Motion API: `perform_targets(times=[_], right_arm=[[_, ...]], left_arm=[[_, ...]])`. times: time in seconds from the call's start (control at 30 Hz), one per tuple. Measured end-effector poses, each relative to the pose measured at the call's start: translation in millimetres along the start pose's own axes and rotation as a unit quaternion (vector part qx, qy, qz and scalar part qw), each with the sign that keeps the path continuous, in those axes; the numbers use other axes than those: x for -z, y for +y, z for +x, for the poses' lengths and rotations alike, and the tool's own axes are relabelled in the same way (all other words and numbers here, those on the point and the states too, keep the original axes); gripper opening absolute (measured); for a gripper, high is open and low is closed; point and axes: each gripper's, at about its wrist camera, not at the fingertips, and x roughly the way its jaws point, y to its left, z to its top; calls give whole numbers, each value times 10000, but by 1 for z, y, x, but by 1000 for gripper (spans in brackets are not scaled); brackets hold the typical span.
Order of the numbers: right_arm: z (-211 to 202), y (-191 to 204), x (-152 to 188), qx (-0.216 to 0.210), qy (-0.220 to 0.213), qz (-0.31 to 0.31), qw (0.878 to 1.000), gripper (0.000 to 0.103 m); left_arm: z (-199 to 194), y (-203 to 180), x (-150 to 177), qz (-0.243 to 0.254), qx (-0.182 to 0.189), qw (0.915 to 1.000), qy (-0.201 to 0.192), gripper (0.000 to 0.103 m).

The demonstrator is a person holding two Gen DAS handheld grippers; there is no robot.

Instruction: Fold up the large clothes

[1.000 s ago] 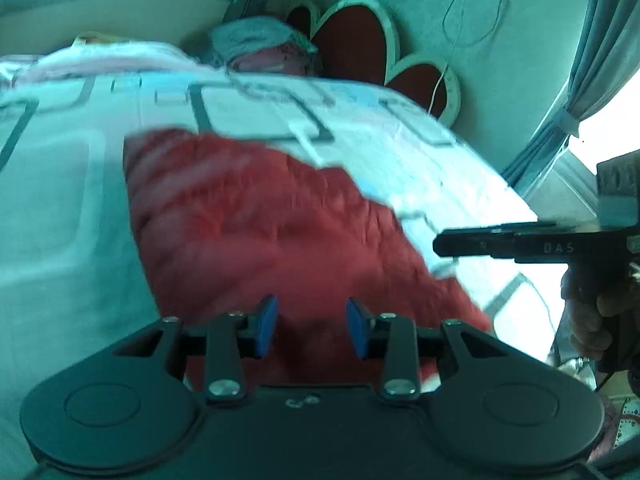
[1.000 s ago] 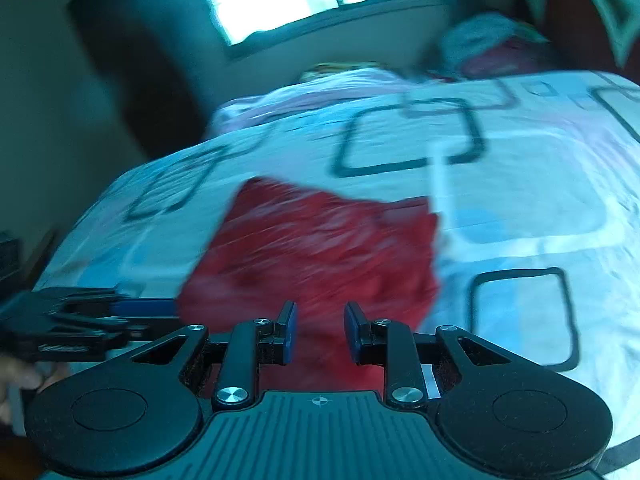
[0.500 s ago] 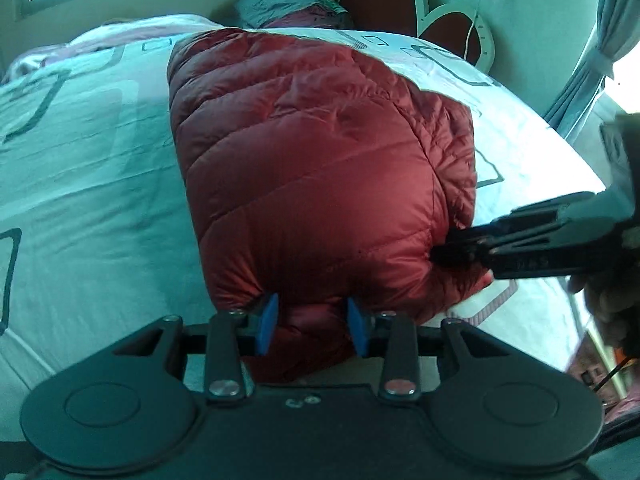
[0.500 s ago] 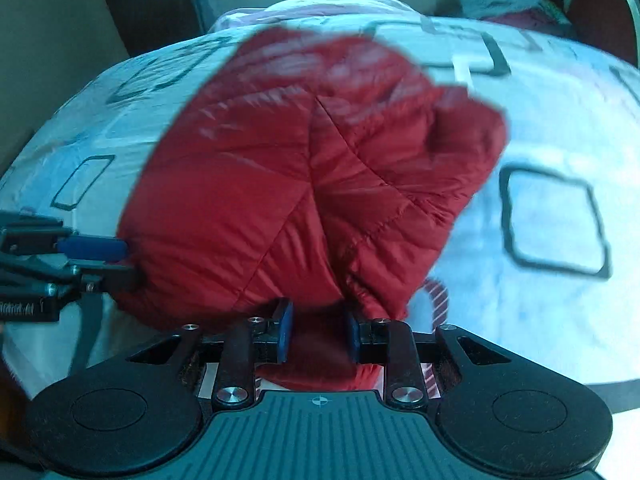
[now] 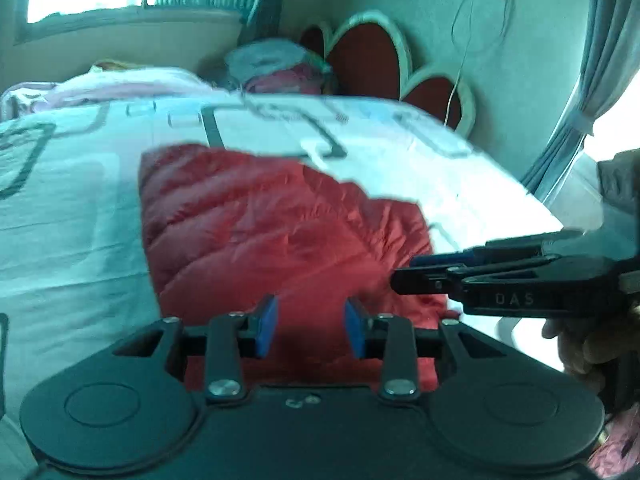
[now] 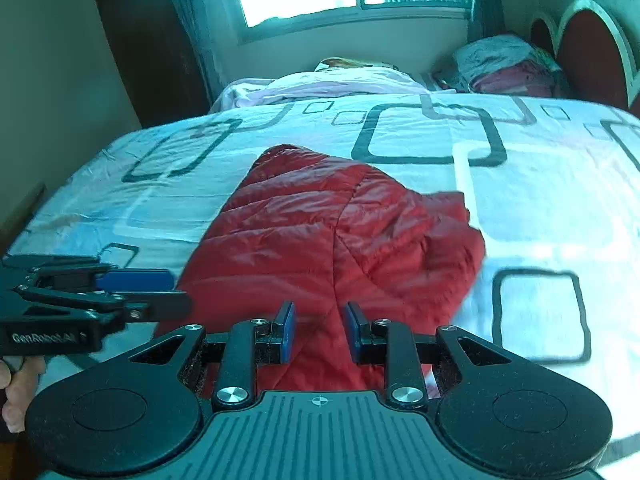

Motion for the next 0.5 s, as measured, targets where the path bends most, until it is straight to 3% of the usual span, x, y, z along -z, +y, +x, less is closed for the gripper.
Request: perform_targets(times=[0.13,0.23,0.33,0.43,0.5], right_arm=[[36,-10,21,157,352,8,9993,27],[45,-16,35,99,319,153,9993,26],[38,-15,27,124,395,226,9989,27],[12,-20,12,101,-103,370,9992,27],[-4,-23,10,86,-188,332,9992,27]], left_arm=[[32,13,23,23,-14,9998,219,37],[34,15,28,29,-62,9996,265,36],[23,6,19,109,-154,9994,303,35],[-6,2,18,134,-108,9998,86,35],[-18,1,26,193,-171,9996,116,35]])
